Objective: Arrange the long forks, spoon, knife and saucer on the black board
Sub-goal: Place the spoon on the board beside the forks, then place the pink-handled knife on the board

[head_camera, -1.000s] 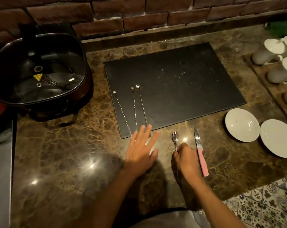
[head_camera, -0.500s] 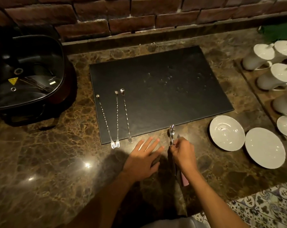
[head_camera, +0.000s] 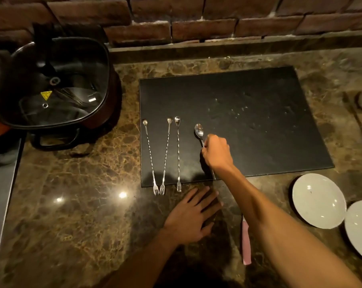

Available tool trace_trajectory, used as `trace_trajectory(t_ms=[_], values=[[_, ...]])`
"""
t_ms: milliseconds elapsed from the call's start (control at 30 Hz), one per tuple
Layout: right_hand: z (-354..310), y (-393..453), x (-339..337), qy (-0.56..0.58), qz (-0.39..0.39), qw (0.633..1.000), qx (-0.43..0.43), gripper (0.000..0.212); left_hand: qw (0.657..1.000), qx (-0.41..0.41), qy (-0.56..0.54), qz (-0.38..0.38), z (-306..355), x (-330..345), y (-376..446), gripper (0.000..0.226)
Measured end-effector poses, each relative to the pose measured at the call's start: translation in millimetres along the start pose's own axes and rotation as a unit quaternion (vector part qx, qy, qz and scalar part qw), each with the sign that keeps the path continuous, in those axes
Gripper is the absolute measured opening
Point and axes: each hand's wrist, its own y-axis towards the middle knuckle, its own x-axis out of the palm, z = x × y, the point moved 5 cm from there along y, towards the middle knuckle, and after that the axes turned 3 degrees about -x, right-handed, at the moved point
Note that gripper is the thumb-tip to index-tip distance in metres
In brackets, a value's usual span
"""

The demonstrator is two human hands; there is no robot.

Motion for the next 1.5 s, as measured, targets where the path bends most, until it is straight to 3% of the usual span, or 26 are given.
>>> trace_trajectory(t_ms=[300,467,667,767,833,1033,1200,1367,1500], values=[[3,14,17,-0.027,0.003,1.000,-0.009,0.009,1.000,-0.006,0.001,-0.013,0,1,0,0.065],[17,-1,1,0.042,0.021,0.999,0.023,0.017,1.000,-0.010,0.000,-0.013,0,2,0,0.066],[92,-75,-38,0.092,0.094,0.988,0.082,0.014,1.000,-0.009,-0.006,0.009,-1,3,1,0.063],[125,-134,-34,0.088,0.106,0.983,0.118,0.010,1.000,0.000,0.014,0.003,1,3,10,0.068],[139,-172,-23,0.090,0.105,0.980,0.145,0.018,1.000,0.011,0.008,-0.007,4,1,21,0.068],[144,-235,16,0.054,0.075,0.981,0.169,0.015,0.999,0.028,-0.030,-0.005,21,-9,50,0.070],[141,-234,21,0.033,0.064,0.985,0.154,0.035,0.999,0.040,-0.021,-0.002,31,-14,62,0.070],[153,-234,7,0.058,0.081,0.977,0.188,0.006,0.999,0.034,-0.030,-0.010,32,-12,63,0.072],[151,-207,-13,0.047,0.110,0.985,0.128,0.010,0.999,0.036,-0.034,-0.013,30,-5,63,0.071]])
